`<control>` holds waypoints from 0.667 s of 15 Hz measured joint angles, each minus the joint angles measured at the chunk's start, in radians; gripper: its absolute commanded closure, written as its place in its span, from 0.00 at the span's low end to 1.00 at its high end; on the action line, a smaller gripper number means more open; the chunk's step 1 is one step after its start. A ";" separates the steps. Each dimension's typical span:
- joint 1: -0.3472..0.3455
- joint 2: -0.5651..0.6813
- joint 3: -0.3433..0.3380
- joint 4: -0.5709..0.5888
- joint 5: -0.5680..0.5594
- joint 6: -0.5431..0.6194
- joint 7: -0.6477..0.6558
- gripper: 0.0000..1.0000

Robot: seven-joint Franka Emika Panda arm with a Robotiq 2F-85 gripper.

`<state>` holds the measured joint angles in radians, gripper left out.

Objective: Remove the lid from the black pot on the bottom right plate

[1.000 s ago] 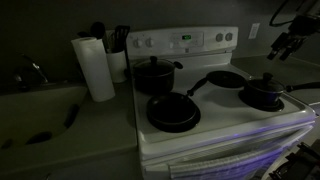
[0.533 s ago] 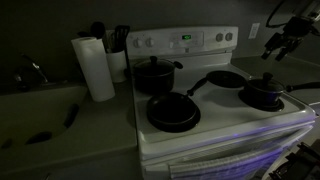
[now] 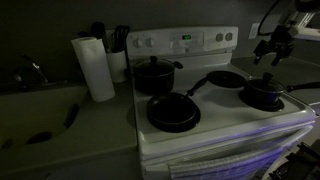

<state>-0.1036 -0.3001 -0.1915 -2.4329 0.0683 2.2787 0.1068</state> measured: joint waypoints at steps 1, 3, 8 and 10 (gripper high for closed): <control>0.000 0.019 0.002 0.006 0.005 0.000 0.006 0.00; 0.000 0.054 0.004 0.014 0.011 -0.001 0.028 0.00; -0.019 0.099 0.031 0.014 -0.026 -0.002 0.244 0.00; -0.025 0.100 0.040 0.014 -0.052 -0.005 0.327 0.00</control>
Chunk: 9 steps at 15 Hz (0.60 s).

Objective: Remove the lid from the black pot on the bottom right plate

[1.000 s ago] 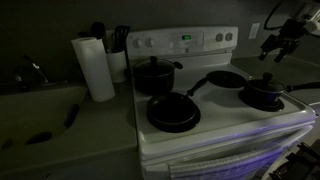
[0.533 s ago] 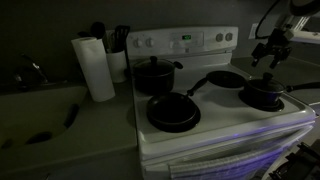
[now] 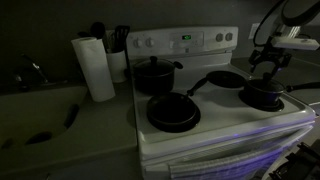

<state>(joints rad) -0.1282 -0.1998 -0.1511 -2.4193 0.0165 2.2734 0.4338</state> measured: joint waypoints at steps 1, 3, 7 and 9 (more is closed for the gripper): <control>-0.004 0.000 0.005 0.000 -0.015 -0.002 0.037 0.00; -0.012 0.000 0.011 0.000 -0.043 -0.004 0.098 0.00; -0.020 0.001 0.013 -0.001 -0.051 -0.002 0.138 0.00; -0.020 0.005 0.014 -0.001 -0.039 0.000 0.137 0.00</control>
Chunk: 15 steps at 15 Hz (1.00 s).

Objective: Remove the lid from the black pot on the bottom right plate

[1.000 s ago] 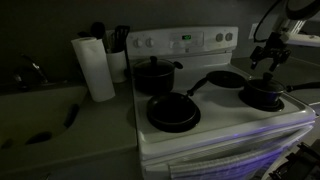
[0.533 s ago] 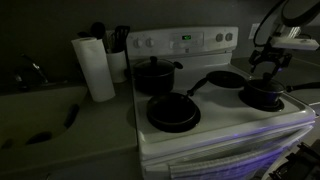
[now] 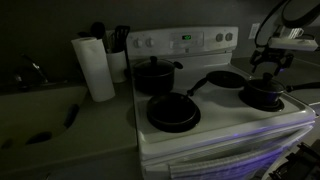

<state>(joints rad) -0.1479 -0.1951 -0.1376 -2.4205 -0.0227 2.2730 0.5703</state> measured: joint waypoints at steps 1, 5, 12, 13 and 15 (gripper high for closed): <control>0.001 0.003 0.001 0.000 0.006 0.000 -0.001 0.00; 0.007 0.024 0.015 0.000 0.037 0.000 0.000 0.00; 0.010 0.028 0.029 0.002 0.041 -0.005 0.010 0.00; 0.010 0.028 0.029 0.002 0.041 -0.005 0.010 0.00; 0.011 0.025 0.033 0.002 0.048 -0.010 0.016 0.00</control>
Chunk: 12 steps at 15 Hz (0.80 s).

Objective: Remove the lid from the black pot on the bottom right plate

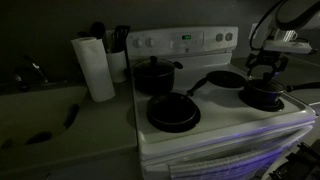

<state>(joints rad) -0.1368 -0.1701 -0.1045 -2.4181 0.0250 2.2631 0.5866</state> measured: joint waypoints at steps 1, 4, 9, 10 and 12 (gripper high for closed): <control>0.000 -0.005 0.007 0.000 0.000 -0.011 0.014 0.00; 0.002 -0.030 0.031 -0.002 -0.002 -0.059 0.062 0.00; 0.001 -0.102 0.048 -0.031 -0.006 -0.125 0.131 0.00; -0.001 -0.117 0.048 -0.048 -0.006 -0.124 0.134 0.00; -0.006 -0.141 0.047 -0.086 -0.010 -0.101 0.133 0.00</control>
<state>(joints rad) -0.1428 -0.3114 -0.0572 -2.5045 0.0145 2.1623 0.7200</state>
